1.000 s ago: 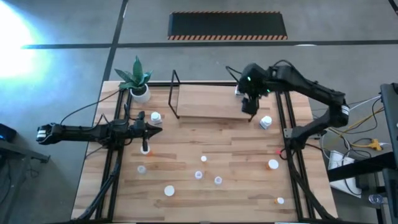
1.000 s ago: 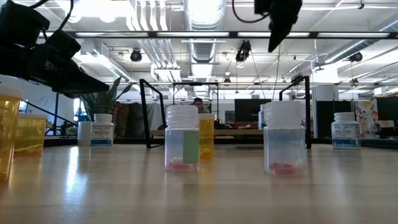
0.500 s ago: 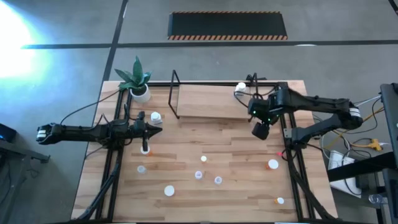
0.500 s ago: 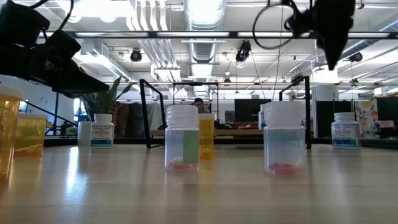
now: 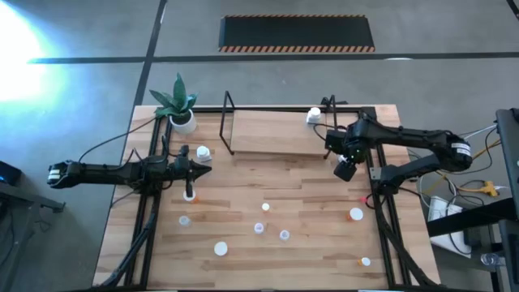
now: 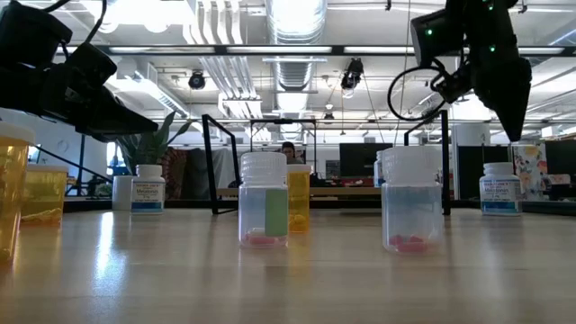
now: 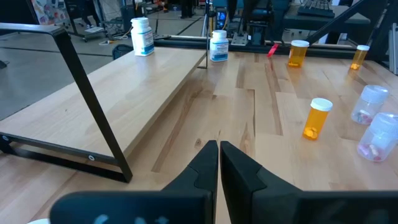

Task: Pick and place medicine bottles onto shelf by color
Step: Put the middle large orange medicine bottle on the shelf

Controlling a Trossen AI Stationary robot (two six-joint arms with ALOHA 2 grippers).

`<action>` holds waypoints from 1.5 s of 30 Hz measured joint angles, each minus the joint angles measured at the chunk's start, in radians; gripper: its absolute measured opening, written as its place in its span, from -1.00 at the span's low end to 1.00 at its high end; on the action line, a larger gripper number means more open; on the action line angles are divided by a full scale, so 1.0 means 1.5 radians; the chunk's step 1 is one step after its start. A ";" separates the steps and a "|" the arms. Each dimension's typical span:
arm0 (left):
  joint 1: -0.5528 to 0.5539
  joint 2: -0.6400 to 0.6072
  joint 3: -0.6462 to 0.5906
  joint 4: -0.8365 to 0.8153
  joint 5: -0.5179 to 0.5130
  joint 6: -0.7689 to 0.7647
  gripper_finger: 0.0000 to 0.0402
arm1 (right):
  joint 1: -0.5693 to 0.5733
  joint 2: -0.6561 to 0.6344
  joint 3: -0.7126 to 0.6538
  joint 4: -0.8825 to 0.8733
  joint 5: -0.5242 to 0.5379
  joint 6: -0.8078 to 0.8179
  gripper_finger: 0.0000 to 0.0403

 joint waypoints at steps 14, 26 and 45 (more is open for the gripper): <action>0.000 0.000 0.000 0.000 0.000 0.000 -1.00 | 0.134 -0.001 -0.028 0.012 -0.117 0.063 0.69; 0.000 0.000 0.000 0.000 0.000 0.000 -1.00 | 0.436 -0.001 -0.028 0.088 -0.124 0.343 0.64; 0.000 0.001 0.000 0.000 0.000 0.000 -1.00 | 0.645 0.050 -0.094 0.163 -0.042 0.471 0.63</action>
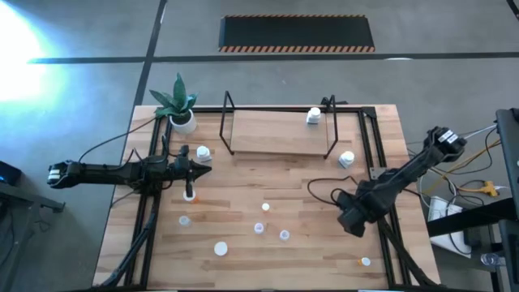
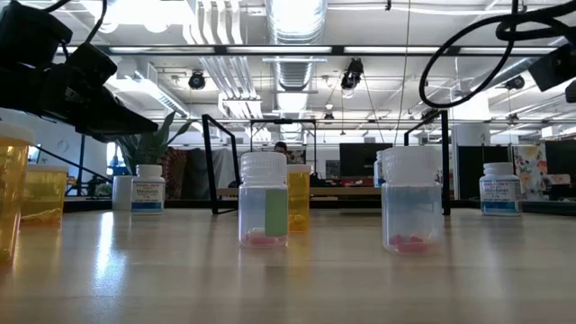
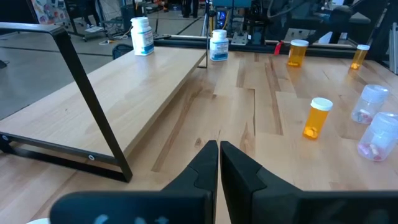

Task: Pick and place medicine bottles onto shelf by color
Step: Put the middle large orange medicine bottle on the shelf

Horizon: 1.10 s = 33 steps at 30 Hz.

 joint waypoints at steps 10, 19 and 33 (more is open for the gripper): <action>0.000 0.000 0.000 0.000 0.000 0.000 -1.00 | 0.000 0.034 -0.003 0.020 -0.021 -0.047 0.63; 0.000 0.000 0.000 0.000 0.000 0.000 -1.00 | 0.000 0.037 -0.009 0.021 -0.039 -0.041 0.60; 0.000 0.001 0.000 0.000 0.000 0.000 -1.00 | -0.020 0.037 0.022 0.075 -0.002 -0.035 -0.06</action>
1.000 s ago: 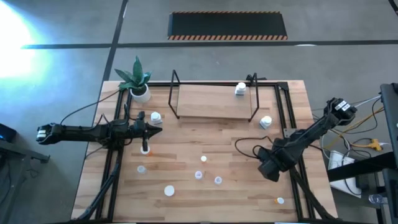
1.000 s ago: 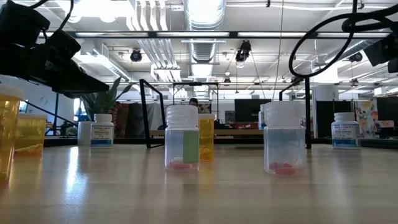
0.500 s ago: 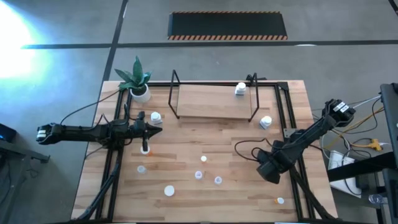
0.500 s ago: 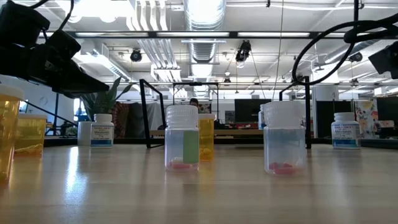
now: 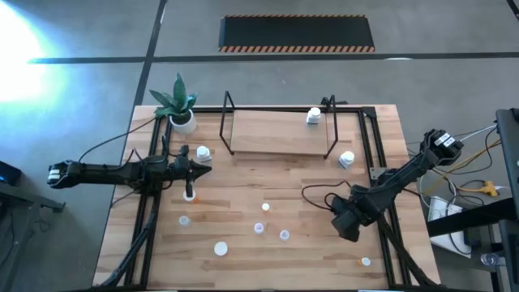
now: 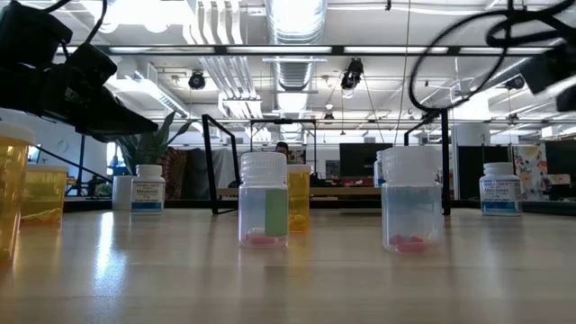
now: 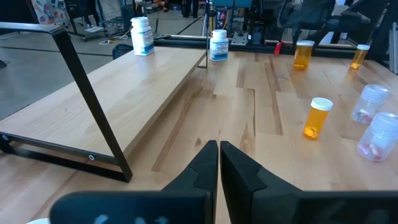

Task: Pick and place medicine bottles onto shelf by color
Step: Put the middle large orange medicine bottle on the shelf

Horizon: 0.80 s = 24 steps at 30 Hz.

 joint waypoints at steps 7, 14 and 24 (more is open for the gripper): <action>0.000 0.000 0.000 0.000 0.000 0.000 -1.00 | -0.105 0.013 0.140 -0.008 0.099 -0.082 0.00; 0.000 -0.001 0.000 0.000 0.000 0.000 -1.00 | -0.247 0.126 0.344 -0.083 0.128 -0.305 -0.03; 0.000 -0.001 0.000 0.000 0.000 0.000 -1.00 | -0.453 0.294 0.576 -0.146 0.174 -0.650 -0.03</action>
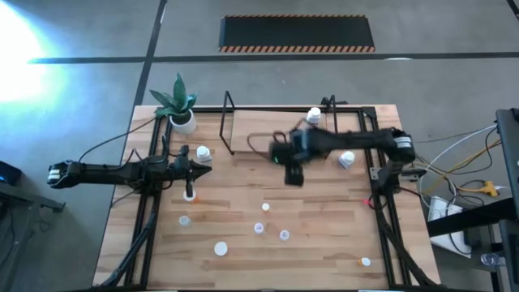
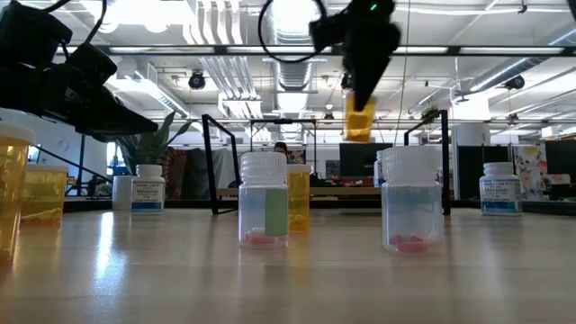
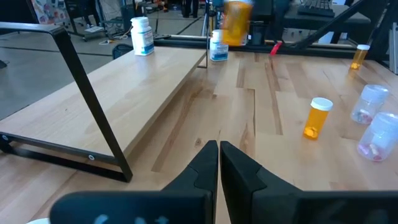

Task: Pick and place medicine bottles onto shelf by color
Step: Put the middle large orange medicine bottle on the shelf

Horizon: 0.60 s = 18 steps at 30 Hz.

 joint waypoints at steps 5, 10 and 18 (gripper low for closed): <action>0.000 0.000 0.000 0.000 0.000 0.000 -1.00 | -0.129 0.051 0.058 0.003 -0.001 -0.117 -0.03; 0.000 0.000 0.000 0.000 0.000 0.000 -1.00 | -0.227 0.120 0.110 0.005 -0.051 -0.186 -0.02; 0.000 0.000 0.000 0.000 0.000 0.000 -1.00 | -0.280 0.206 0.199 0.003 -0.107 -0.252 -0.02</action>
